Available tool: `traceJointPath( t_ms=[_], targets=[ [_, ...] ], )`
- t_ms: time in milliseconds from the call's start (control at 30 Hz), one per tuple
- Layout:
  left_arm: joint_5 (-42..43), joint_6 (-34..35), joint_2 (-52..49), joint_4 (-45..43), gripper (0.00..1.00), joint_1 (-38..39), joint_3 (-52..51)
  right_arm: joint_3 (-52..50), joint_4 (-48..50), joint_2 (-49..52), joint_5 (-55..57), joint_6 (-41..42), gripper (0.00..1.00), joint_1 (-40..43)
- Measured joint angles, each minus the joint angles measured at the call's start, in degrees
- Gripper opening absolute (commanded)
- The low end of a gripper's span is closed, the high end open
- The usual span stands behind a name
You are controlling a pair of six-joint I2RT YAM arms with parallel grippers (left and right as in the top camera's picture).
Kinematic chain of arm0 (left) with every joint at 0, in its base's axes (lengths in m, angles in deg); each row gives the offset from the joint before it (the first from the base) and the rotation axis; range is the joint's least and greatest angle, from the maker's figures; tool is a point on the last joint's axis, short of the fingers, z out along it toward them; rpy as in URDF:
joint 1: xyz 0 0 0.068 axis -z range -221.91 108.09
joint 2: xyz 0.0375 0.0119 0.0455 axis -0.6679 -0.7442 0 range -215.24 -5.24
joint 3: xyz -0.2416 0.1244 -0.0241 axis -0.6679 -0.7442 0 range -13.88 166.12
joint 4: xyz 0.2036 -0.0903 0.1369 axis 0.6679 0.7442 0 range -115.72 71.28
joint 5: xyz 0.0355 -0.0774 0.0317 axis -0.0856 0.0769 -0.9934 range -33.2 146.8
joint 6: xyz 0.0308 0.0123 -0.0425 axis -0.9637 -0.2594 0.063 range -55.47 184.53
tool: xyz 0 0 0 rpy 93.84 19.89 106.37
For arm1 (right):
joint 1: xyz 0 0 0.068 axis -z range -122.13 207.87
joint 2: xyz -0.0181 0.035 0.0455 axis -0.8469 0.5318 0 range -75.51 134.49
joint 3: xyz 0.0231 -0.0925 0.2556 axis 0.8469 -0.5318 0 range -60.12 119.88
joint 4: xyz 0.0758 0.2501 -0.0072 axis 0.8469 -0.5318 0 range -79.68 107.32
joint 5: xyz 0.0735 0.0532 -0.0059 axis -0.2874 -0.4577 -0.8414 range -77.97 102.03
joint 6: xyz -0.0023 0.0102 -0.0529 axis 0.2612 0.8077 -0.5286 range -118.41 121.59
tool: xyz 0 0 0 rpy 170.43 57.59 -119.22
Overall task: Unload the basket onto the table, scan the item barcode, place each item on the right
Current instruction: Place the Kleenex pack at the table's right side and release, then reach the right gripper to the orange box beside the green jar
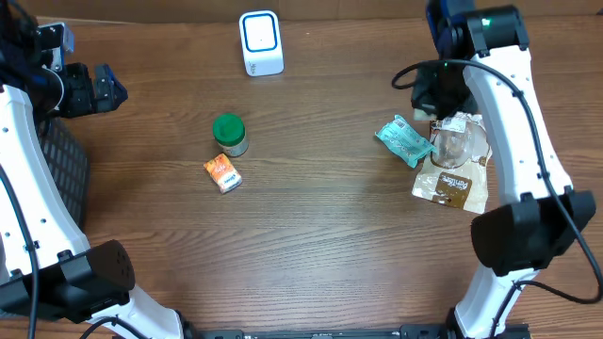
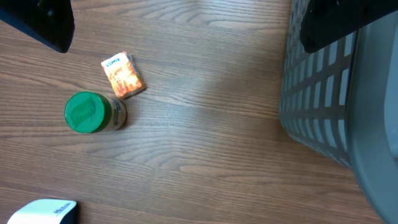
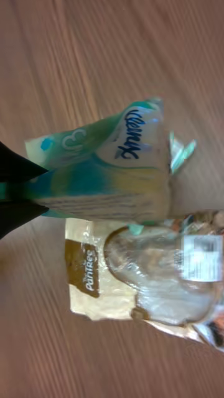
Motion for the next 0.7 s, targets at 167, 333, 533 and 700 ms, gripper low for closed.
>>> traceJointPath(
  t_ms=[167, 333, 533, 700],
  targets=[
    [0.0, 0.0, 0.0, 0.0, 1.00, 0.0, 0.0, -15.3, 6.9, 0.7, -1.1, 0.5, 0.04, 5.1],
    [0.0, 0.0, 0.0, 0.0, 1.00, 0.0, 0.0, -21.8, 12.7, 0.9, -1.6, 0.4, 0.48, 9.4],
    [0.0, 0.0, 0.0, 0.0, 0.99, 0.0, 0.0, -21.9, 13.0, 0.9, -1.4, -2.2, 0.61, 11.8],
    [-0.1, 0.0, 0.0, 0.0, 1.00, 0.0, 0.0, -15.9, 8.0, 1.1, -2.3, -4.1, 0.63, 11.4]
  ],
)
